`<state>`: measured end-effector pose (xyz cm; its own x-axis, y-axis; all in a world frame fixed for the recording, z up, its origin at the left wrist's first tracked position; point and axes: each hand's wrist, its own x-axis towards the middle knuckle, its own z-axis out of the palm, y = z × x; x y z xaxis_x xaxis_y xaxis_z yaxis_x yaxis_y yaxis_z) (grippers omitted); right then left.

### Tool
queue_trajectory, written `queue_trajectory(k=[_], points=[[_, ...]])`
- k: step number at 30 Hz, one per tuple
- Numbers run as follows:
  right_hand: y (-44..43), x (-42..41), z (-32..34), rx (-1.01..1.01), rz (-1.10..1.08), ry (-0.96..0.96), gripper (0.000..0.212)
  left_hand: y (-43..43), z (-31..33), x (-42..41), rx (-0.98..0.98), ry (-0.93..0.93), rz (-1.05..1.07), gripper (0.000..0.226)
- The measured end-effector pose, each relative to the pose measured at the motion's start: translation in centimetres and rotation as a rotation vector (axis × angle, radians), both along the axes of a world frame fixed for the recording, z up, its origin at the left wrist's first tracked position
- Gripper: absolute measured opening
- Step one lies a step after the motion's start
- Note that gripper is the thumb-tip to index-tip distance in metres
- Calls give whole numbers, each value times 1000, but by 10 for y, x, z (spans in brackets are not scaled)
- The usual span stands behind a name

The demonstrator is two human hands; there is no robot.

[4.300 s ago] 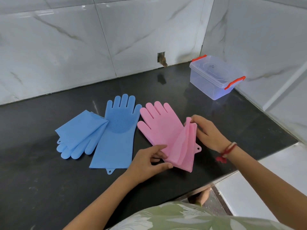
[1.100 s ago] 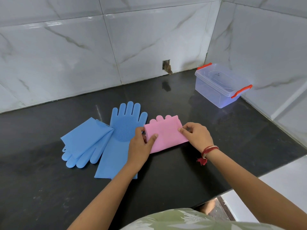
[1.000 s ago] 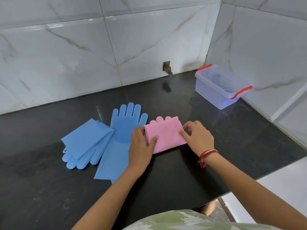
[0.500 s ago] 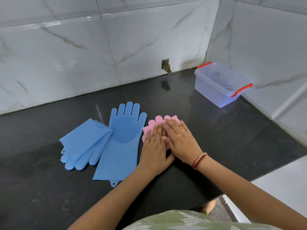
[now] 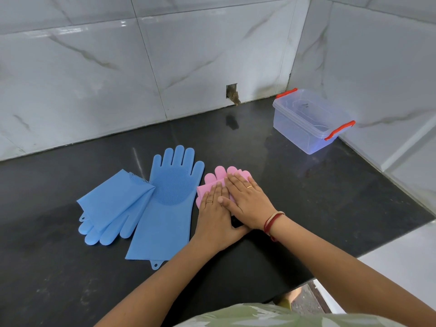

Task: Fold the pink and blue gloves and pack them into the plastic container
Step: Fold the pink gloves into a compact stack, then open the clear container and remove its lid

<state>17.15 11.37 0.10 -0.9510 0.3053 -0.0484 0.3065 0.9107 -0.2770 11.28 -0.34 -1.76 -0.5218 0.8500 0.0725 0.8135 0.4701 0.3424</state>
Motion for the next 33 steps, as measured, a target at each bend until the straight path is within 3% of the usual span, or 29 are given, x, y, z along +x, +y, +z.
queue_trajectory(k=[4, 9, 12, 14, 18, 24, 29, 33], points=[[8, -2, 18, -200, 7, -3, 62, 5, 17, -3, -51, 3, 3, 99], [32, 22, 38, -476, -183, 308, 52, 26, 57, 7, 17, 183, 20, 100], [73, 48, 53, -344, -359, 521, 41, 62, 80, 8, 144, 163, -79, 86], [106, 67, 61, -199, -458, 519, 38, 97, 91, 5, 138, 121, -127, 79], [165, 98, 71, 28, -574, 415, 52, 176, 99, -8, 15, 7, -149, 79], [222, 105, 75, 228, -436, 231, 54, 266, 92, -19, -42, -9, -173, 72], [239, 91, 75, 273, -419, 302, 28, 305, 88, -31, -103, 130, -193, 74], [240, 95, 72, 361, -359, 395, 17, 320, 80, -36, -90, 112, -214, 78]])
